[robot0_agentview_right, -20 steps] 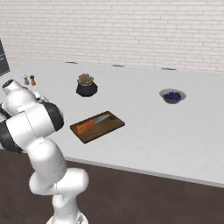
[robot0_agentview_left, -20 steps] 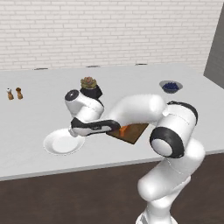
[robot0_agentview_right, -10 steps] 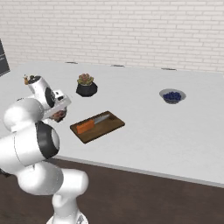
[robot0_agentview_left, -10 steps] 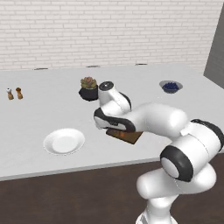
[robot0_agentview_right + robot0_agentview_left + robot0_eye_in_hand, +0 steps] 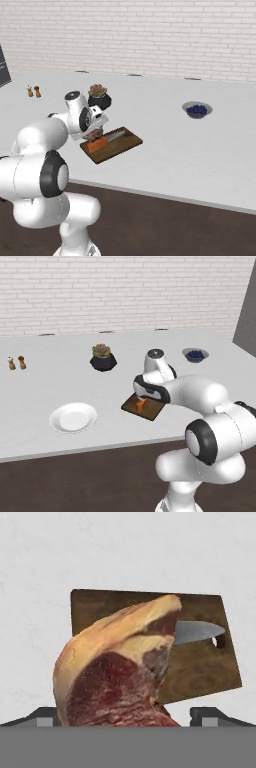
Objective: Pick up the knife from the drawer and place it on the cutting board. Then place the meat from the plate to the cutting board.
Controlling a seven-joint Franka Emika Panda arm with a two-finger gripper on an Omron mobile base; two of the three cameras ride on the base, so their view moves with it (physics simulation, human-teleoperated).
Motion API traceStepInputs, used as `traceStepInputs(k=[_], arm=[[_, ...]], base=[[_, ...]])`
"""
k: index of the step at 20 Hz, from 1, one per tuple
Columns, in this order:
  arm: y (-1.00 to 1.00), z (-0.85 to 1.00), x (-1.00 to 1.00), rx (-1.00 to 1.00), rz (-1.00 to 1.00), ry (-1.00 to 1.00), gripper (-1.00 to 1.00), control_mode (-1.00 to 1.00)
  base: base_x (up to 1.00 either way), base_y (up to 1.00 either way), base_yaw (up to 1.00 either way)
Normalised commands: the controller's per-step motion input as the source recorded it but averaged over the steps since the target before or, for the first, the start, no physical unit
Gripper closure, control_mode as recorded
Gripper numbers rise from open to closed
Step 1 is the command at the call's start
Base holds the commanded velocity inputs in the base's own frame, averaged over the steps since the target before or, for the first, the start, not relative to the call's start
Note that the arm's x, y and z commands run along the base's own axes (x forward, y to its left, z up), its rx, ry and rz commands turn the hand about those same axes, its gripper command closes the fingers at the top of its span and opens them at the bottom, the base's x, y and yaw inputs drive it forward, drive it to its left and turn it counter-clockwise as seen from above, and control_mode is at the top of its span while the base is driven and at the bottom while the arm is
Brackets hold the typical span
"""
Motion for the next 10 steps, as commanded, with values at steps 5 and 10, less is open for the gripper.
traceStepInputs(k=[5, 10], arm=[[-0.93, -0.06, 0.26, 0.0, 0.05, 0.0, 1.0, -1.0], [-0.3, -0.2, 0.37, 0.0, 0.13, 0.0, 1.0, -1.0]], base=[[0.0, 0.0, 0.0], [0.0, 0.0, 0.0]])
